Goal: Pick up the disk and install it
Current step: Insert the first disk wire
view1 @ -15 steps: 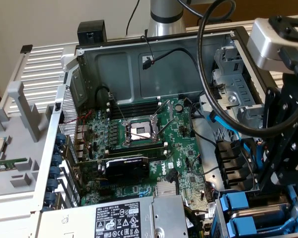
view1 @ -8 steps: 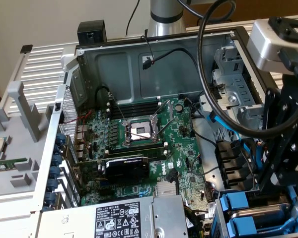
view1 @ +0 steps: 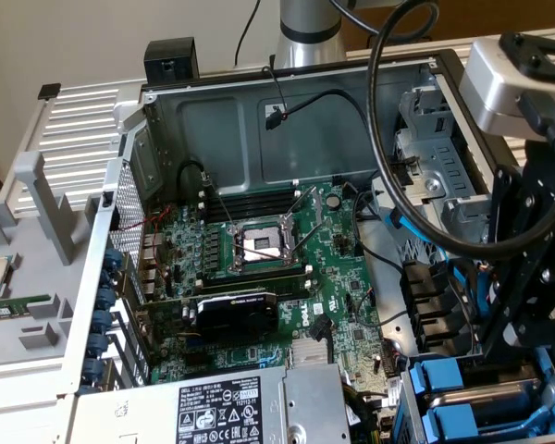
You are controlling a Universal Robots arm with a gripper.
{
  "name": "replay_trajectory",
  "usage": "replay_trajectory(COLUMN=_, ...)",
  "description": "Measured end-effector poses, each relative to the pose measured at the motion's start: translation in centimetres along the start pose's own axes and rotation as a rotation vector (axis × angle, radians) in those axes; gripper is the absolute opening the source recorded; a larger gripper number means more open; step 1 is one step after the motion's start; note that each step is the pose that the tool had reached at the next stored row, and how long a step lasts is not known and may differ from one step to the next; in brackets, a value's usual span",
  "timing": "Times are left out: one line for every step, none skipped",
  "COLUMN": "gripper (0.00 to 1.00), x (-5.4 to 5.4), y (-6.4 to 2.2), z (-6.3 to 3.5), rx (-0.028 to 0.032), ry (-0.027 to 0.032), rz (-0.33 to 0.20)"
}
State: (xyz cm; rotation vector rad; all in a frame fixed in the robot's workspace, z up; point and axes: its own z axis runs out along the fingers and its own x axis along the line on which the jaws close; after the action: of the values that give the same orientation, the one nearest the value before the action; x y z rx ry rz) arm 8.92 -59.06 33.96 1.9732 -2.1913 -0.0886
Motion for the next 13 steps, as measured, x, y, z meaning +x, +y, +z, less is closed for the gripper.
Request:
replay_trajectory(gripper=0.17, x=-0.01, y=0.00, z=0.00, rx=0.0000, ry=-0.0001, rz=0.000)
replay_trajectory(gripper=0.17, x=-0.03, y=0.00, z=0.00, rx=-0.0001, ry=-0.0001, rz=0.000)
replay_trajectory(gripper=0.17, x=-0.05, y=0.00, z=-0.01, rx=0.0000, ry=0.0001, rz=0.000)
replay_trajectory(gripper=0.17, x=-0.05, y=0.01, z=-0.01, rx=-0.0001, ry=0.0003, rz=0.000)
replay_trajectory(gripper=0.17, x=-0.05, y=0.01, z=-0.01, rx=-0.0001, ry=0.0002, rz=0.000)
replay_trajectory(gripper=0.17, x=-0.05, y=0.01, z=-0.02, rx=-0.0001, ry=0.0003, rz=0.000)
replay_trajectory(gripper=0.17, x=-0.05, y=0.00, z=-0.02, rx=-0.0001, ry=0.0003, rz=0.000)
replay_trajectory(gripper=0.17, x=-0.05, y=0.00, z=0.00, rx=-0.0001, ry=0.0002, rz=0.000)
replay_trajectory(gripper=0.17, x=-0.06, y=0.01, z=0.00, rx=-0.0001, ry=0.0002, rz=0.000)
replay_trajectory(gripper=0.17, x=-0.08, y=0.00, z=0.02, rx=-0.0001, ry=0.0001, rz=0.000)
replay_trajectory(gripper=0.17, x=-0.08, y=0.00, z=0.02, rx=-0.0001, ry=0.0002, rz=0.000)
replay_trajectory(gripper=0.17, x=-0.09, y=0.00, z=0.03, rx=-0.0001, ry=0.0004, rz=0.000)
replay_trajectory(gripper=0.17, x=-0.09, y=0.00, z=0.04, rx=-0.0001, ry=0.0004, rz=0.000)
